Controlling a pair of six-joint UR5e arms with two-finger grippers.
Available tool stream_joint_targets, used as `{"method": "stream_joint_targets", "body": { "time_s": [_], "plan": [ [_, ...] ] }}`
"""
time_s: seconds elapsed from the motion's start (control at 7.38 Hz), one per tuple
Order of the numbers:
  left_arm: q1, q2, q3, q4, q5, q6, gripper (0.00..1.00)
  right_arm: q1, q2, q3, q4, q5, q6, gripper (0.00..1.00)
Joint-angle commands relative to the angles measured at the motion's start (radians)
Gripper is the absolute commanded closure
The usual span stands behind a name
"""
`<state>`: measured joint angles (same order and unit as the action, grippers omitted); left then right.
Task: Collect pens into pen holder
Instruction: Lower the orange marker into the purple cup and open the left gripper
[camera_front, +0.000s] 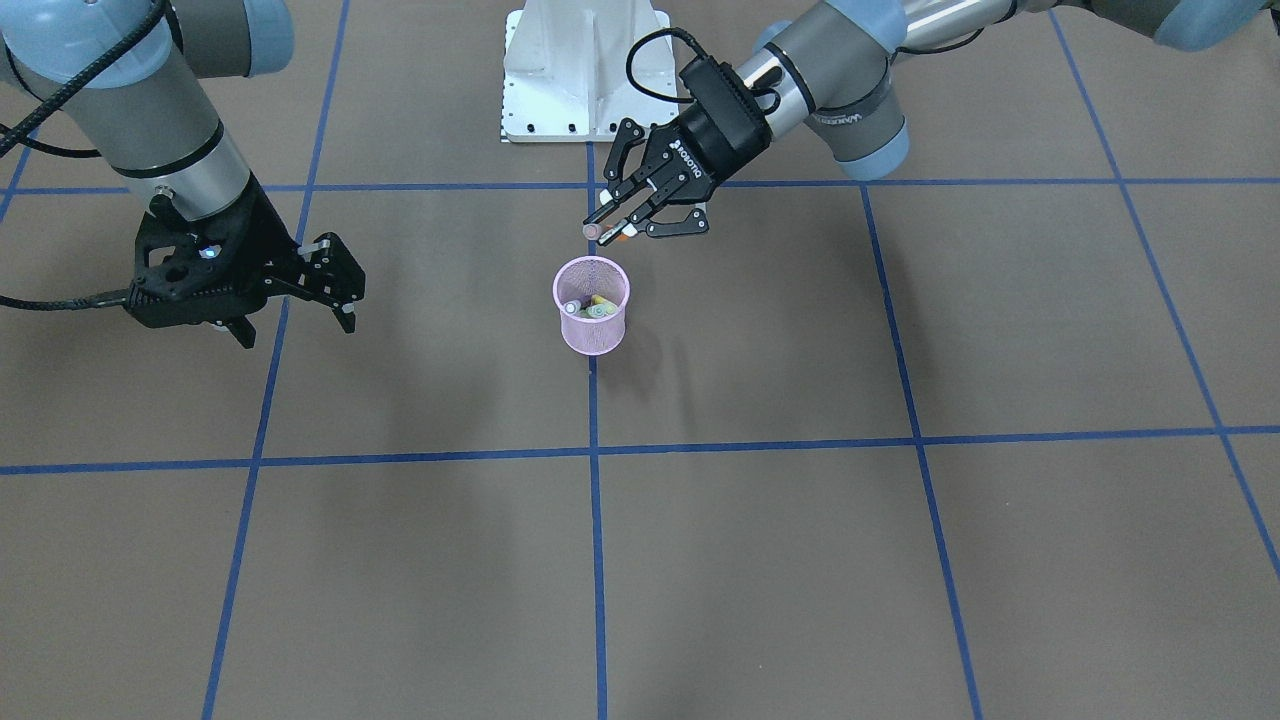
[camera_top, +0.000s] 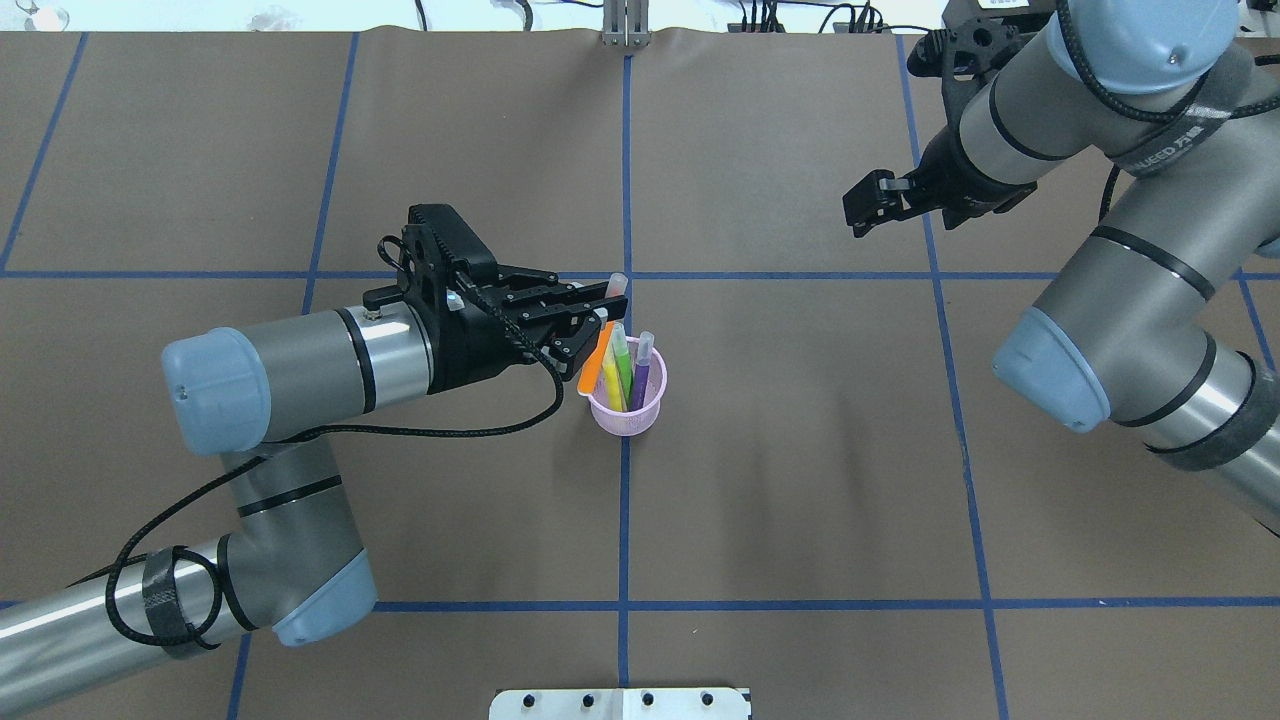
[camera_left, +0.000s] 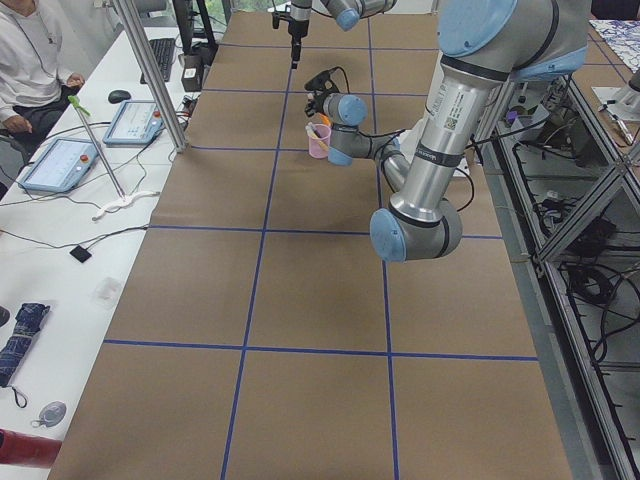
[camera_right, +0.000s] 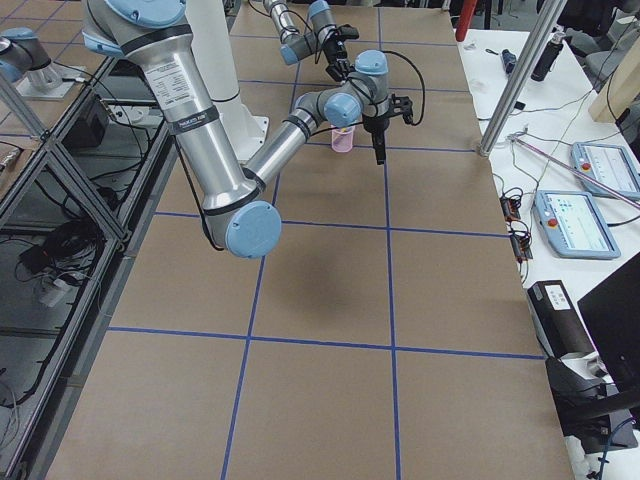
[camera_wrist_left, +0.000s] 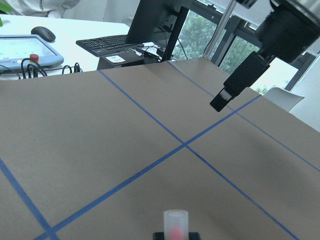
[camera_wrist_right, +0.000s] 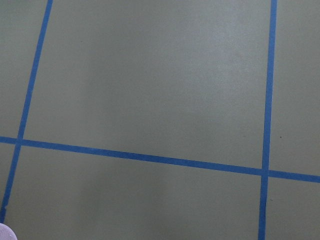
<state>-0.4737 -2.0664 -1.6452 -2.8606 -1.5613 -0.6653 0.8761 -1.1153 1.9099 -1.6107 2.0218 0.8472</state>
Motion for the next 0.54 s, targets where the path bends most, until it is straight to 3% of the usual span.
{"method": "stream_joint_targets", "body": {
  "time_s": [0.0,0.41],
  "plan": [
    [0.006,-0.023,0.117,-0.123,0.023,0.039,1.00,0.000,0.000,-0.002,0.002,0.000,0.000,0.00],
    [0.032,-0.034,0.137,-0.135,0.046,0.042,1.00,0.000,-0.001,-0.002,0.002,0.000,0.000,0.00]
  ]
}}
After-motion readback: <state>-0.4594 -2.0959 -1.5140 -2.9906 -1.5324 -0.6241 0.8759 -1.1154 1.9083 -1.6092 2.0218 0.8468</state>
